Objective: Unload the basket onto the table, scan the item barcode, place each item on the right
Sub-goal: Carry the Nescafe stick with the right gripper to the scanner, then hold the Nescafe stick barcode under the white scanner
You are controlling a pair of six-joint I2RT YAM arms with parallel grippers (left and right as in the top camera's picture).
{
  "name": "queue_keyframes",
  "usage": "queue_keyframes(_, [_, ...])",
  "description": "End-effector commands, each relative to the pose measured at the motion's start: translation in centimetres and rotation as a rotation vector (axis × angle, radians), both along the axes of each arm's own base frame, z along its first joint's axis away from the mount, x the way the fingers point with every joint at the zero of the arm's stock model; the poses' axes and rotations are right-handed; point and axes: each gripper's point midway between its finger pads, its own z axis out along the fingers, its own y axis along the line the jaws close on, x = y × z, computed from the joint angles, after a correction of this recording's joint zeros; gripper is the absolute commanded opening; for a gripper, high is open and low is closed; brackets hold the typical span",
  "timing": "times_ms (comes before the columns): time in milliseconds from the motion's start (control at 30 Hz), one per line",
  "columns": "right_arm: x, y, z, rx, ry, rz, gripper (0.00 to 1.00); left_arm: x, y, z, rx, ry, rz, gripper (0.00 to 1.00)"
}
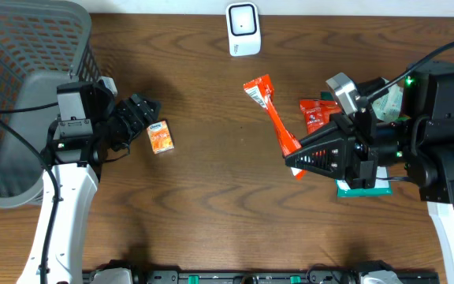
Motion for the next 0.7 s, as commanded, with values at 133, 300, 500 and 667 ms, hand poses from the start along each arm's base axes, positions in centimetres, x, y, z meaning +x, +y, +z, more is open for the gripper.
queue_keyframes(133, [5.2,0.1,-3.8,-0.184,0.014,-0.202,0.01,0.2,3.9,-0.7,0.22,-0.002,0.099,0.77])
queue_keyframes(300, [11.9,-0.2,-8.5,-0.475,0.02,-0.534,0.01,-0.1,4.4,-1.1,0.244,0.02,0.117,0.86])
queue_keyframes(500, [17.6,0.7,-8.0,-0.758,-0.051,-0.693,0.01,-0.4,4.3,-1.3,0.243,0.037,0.116,0.86])
queue_keyframes(667, [22.2,0.2,-6.8,-0.997,-0.224,-0.87,0.01,-0.4,4.3,-1.3,0.243,0.036,0.116,0.87])
